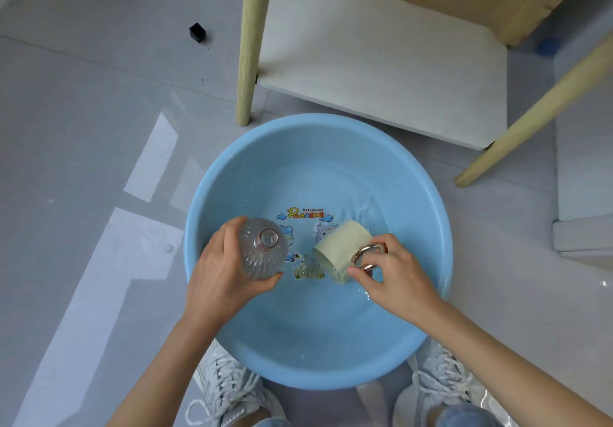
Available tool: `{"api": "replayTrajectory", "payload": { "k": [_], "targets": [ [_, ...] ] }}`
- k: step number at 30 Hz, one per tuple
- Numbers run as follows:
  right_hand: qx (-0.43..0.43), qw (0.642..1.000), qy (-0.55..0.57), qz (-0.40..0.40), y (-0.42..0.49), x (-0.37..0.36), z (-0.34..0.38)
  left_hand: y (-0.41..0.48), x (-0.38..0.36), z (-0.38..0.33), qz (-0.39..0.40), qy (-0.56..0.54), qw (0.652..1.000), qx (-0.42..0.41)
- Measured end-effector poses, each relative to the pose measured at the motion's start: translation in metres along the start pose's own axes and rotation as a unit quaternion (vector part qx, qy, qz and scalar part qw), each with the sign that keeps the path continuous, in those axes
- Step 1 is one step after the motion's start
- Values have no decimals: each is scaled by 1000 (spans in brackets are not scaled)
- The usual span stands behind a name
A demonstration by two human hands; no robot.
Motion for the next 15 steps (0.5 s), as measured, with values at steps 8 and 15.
{"api": "replayTrajectory", "payload": {
  "k": [8,15],
  "targets": [
    [-163,949,267,-39,-2,26,-4,0,2,1,-4,-13,1000,9],
    [-132,929,333,-89,7,60,11,-1,3,1,-5,-22,1000,10]
  ]
}}
Point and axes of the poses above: each hand's wrist, its own y-axis towards the middle knuckle, its own x-axis out of the back of the hand, z = x × y, the point moved 7 cm from there along y, towards the middle knuckle, and after that the axes turned 13 degrees about x, right-handed, at the moved point
